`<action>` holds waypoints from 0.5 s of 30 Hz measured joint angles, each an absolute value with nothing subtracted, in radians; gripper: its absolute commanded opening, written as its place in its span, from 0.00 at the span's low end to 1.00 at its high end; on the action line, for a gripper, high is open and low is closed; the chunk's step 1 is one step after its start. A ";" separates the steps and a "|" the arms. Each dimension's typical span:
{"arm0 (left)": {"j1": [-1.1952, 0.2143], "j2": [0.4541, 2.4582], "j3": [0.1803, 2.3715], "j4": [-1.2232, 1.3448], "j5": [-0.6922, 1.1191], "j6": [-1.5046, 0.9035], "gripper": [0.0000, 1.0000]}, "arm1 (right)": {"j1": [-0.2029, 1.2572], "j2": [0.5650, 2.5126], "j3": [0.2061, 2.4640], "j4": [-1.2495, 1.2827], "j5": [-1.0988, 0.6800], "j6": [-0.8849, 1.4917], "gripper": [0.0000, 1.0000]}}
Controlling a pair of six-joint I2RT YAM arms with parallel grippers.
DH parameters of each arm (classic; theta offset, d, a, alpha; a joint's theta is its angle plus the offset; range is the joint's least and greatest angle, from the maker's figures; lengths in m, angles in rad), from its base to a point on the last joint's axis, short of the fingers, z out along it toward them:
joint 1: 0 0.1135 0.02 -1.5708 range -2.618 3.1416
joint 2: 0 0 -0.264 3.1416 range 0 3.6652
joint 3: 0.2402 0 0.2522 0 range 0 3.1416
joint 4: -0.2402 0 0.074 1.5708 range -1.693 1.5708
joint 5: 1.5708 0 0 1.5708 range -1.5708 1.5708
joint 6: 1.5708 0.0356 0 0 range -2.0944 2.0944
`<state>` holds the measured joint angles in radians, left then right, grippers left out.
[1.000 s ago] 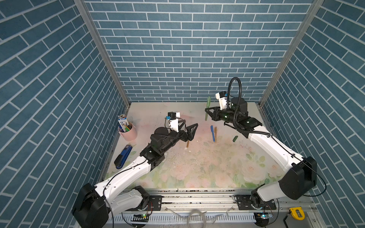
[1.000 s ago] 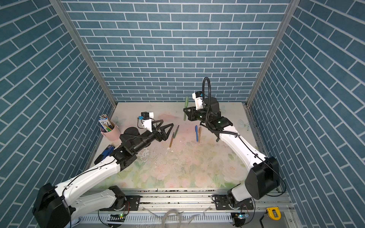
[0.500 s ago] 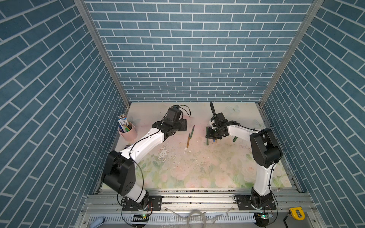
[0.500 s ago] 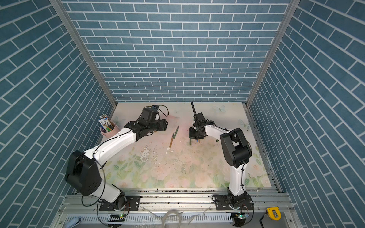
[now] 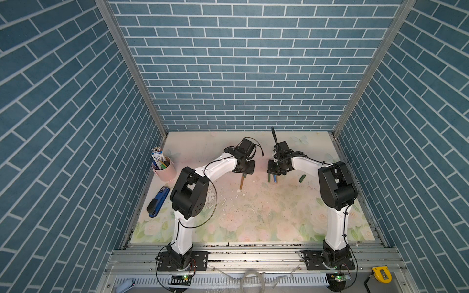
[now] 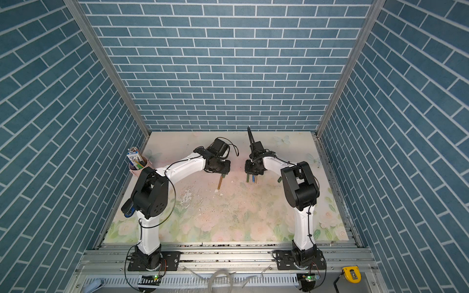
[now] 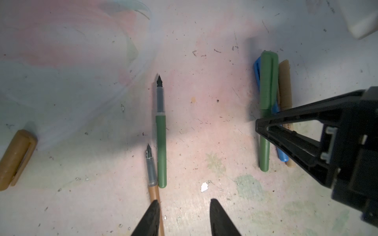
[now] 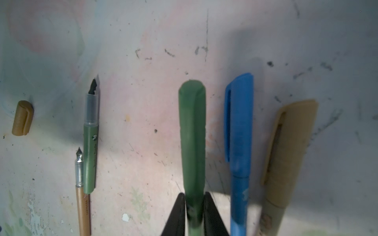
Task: Insert pens into pen caps
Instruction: Place the pen at the center of the table.
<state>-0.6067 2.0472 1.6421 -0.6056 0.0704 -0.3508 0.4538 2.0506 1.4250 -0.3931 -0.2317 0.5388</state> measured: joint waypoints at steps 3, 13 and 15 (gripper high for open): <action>-0.615 2.098 1.686 -0.629 0.046 -0.344 0.44 | 0.451 2.055 1.425 -0.392 -0.233 0.547 0.22; -0.625 2.172 1.689 -0.675 0.021 -0.340 0.42 | 0.449 2.021 1.388 -0.372 -0.266 0.572 0.24; -0.627 2.176 1.690 -0.678 0.020 -0.339 0.40 | 0.449 1.964 1.360 -0.372 -0.273 0.579 0.24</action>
<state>-0.6270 2.1757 1.6897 -0.6777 0.0196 -0.3393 0.4492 1.9640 1.3602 -0.3717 -0.2729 0.5793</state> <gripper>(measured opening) 0.413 0.241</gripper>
